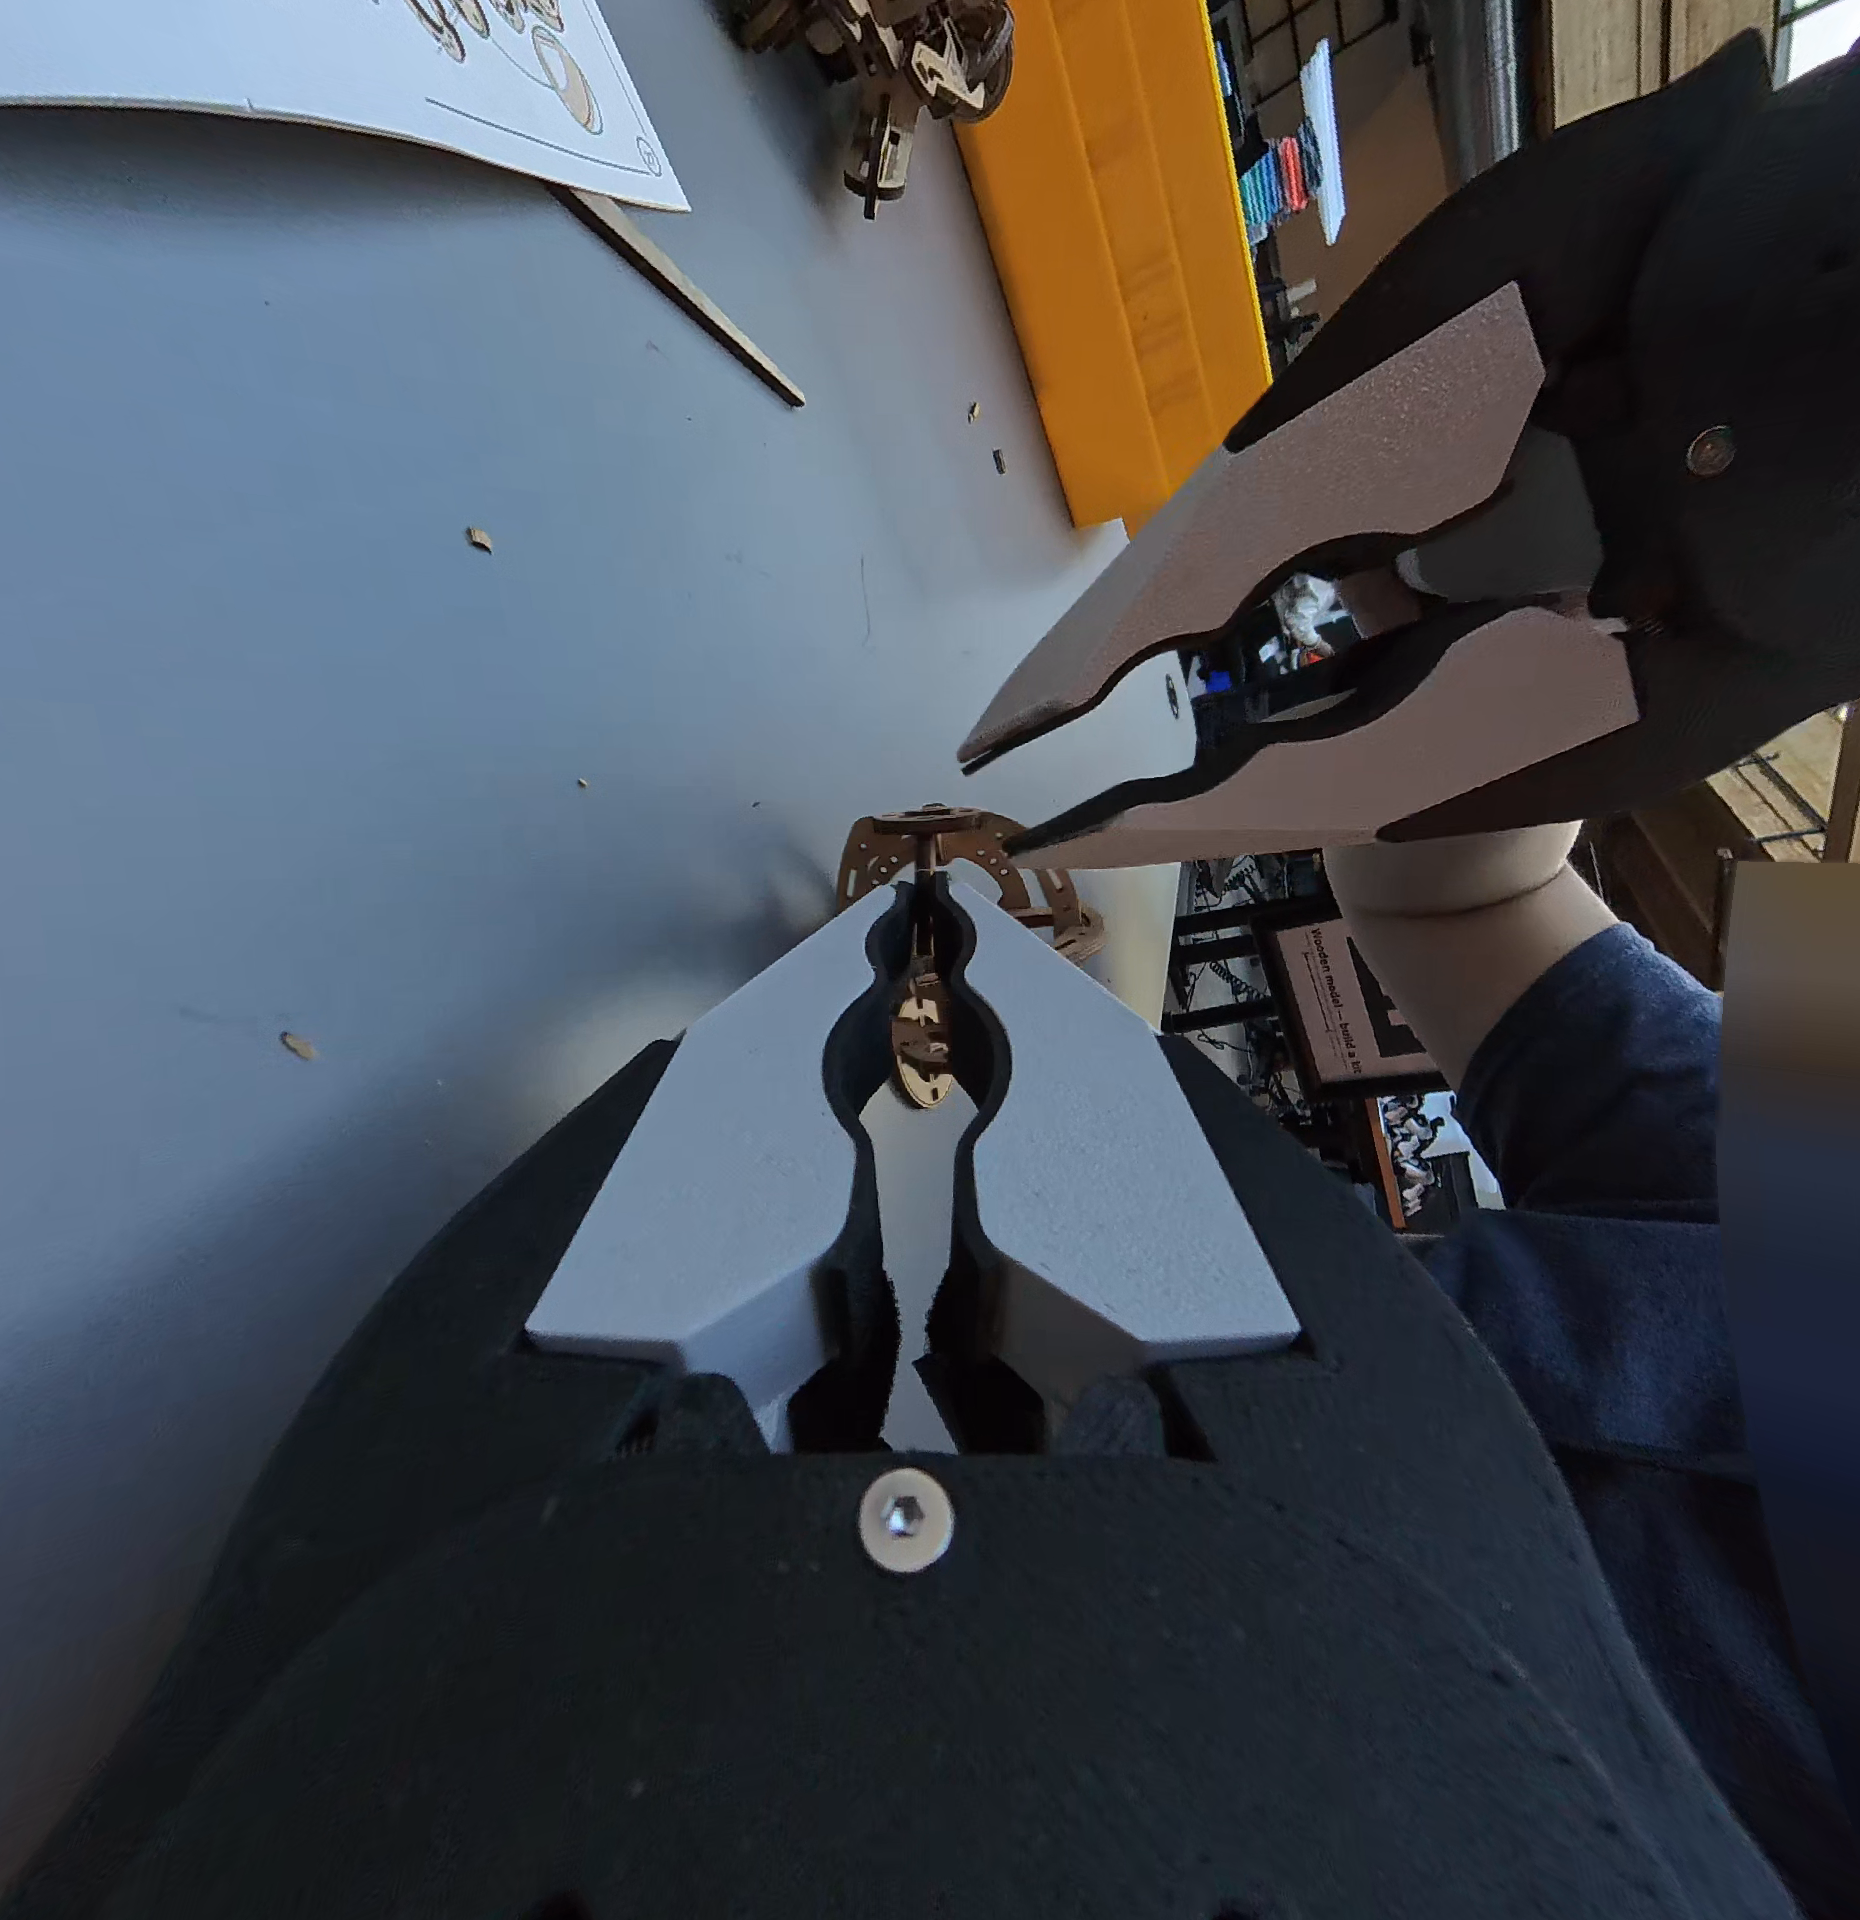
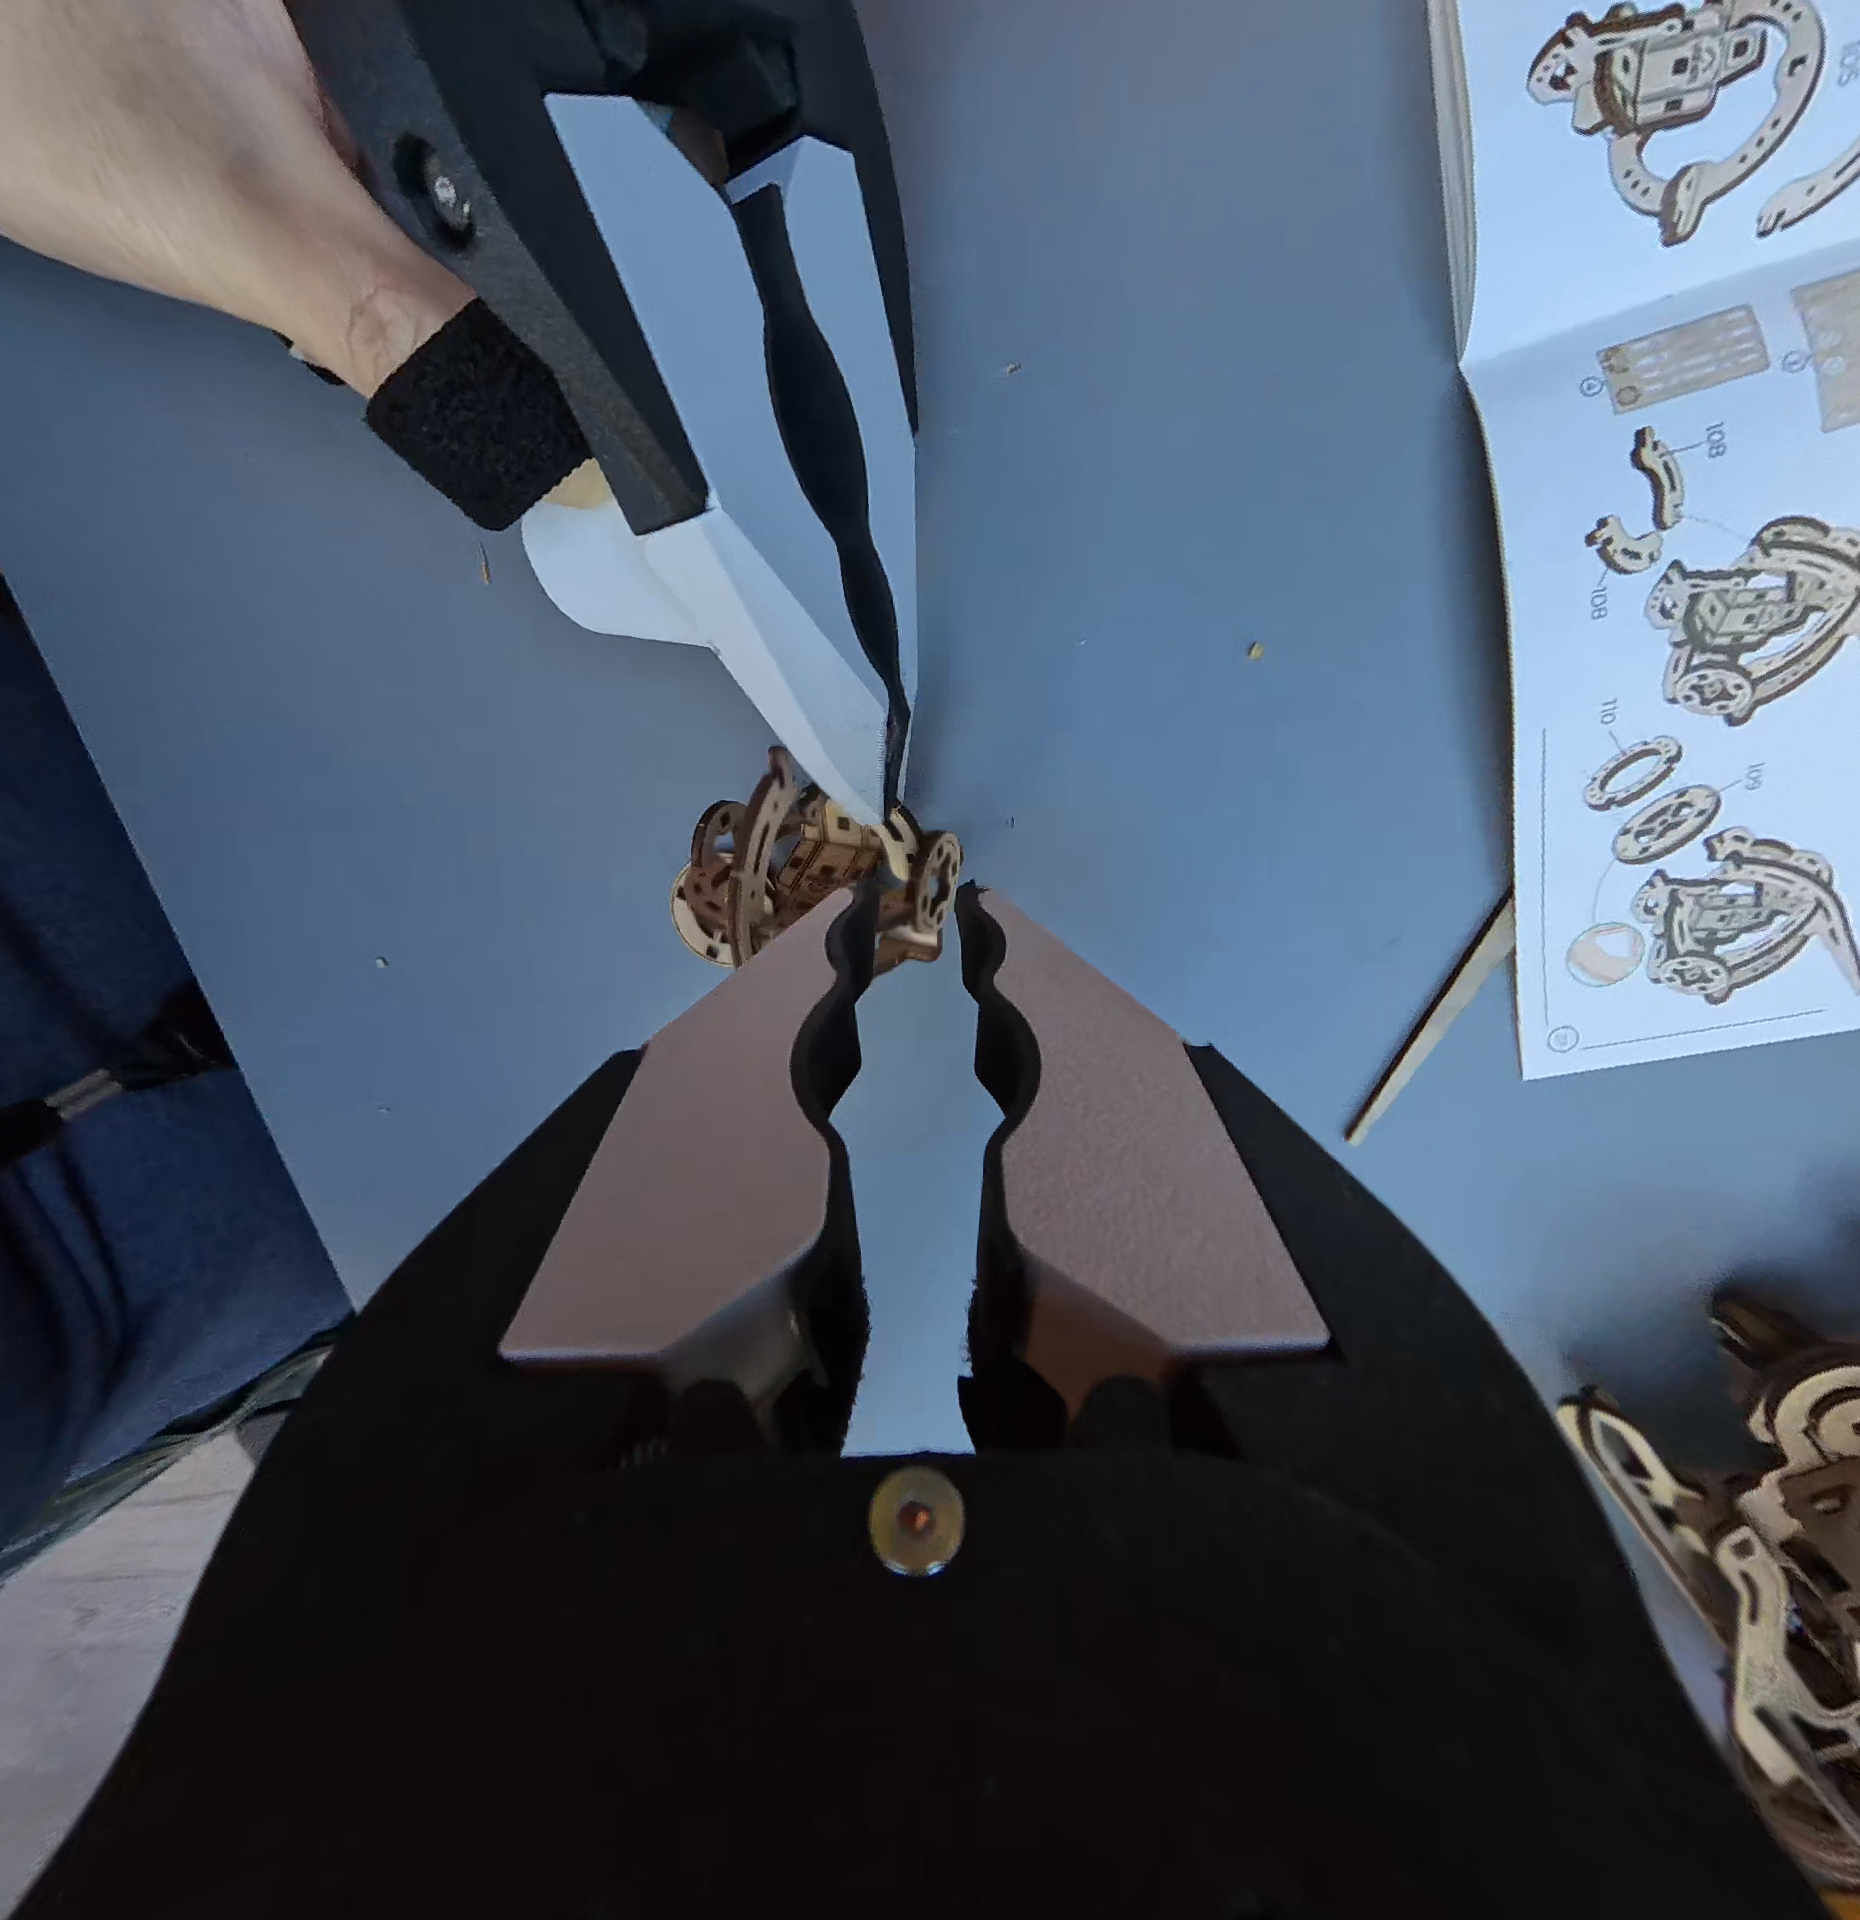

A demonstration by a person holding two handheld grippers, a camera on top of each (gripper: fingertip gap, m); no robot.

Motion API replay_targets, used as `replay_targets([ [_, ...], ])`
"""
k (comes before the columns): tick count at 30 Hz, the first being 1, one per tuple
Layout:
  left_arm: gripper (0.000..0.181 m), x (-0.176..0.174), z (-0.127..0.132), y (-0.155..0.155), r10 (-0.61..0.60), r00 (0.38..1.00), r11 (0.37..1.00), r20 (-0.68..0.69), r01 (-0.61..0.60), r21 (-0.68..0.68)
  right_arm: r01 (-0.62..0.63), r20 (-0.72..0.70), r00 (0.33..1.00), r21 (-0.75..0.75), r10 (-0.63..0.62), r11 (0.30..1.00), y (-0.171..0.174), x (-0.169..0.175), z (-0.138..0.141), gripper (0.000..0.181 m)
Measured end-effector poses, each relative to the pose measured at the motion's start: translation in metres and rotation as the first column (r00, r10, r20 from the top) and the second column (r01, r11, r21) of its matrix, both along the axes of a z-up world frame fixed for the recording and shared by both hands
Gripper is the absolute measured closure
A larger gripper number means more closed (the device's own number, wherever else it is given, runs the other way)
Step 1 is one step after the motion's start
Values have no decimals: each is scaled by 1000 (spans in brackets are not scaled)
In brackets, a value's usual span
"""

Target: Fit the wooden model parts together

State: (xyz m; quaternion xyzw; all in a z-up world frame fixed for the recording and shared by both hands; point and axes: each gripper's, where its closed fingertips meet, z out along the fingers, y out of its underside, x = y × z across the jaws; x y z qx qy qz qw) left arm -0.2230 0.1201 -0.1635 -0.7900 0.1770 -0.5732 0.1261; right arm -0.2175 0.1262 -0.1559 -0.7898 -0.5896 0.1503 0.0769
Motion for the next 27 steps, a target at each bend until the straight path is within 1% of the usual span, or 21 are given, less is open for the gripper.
replay_targets([
  [4, 181, 0, 1, -1, -2, 1000, 1000, 2, 2, 2, 37, 10, 999, -12, -37, 999, 1, 1, 0, 172],
  [11, 181, -3, 0, 0, 7, 1000, 1000, 1, -7, 3, 34, 10, 999, 15, -34, 999, 6, -4, -1, 175],
  [14, 181, -5, 0, 0, 10, 1000, 1000, 4, -10, 3, -6, -13, 1000, 32, 6, 999, 7, -6, 5, 174],
  [16, 181, -6, 0, 1, 15, 1000, 1000, 5, -15, 3, -49, -26, 998, 77, 51, 996, 10, -4, 10, 173],
  [18, 181, -8, 0, 2, 19, 1000, 1000, 6, -19, 0, -71, -29, 997, 92, 74, 993, 8, 0, 11, 166],
  [20, 181, -9, -1, 2, 19, 1000, 1000, 5, -19, 0, -90, -54, 994, 84, 94, 992, 1, 0, 8, 164],
  [23, 181, -10, -1, 1, 18, 1000, 1000, 8, -18, -2, -94, -77, 992, 112, 103, 989, 0, -2, 3, 167],
  [27, 181, -11, -1, 2, 23, 1000, 1000, 8, -23, -3, -111, -67, 991, 112, 119, 987, 0, 1, -3, 167],
])
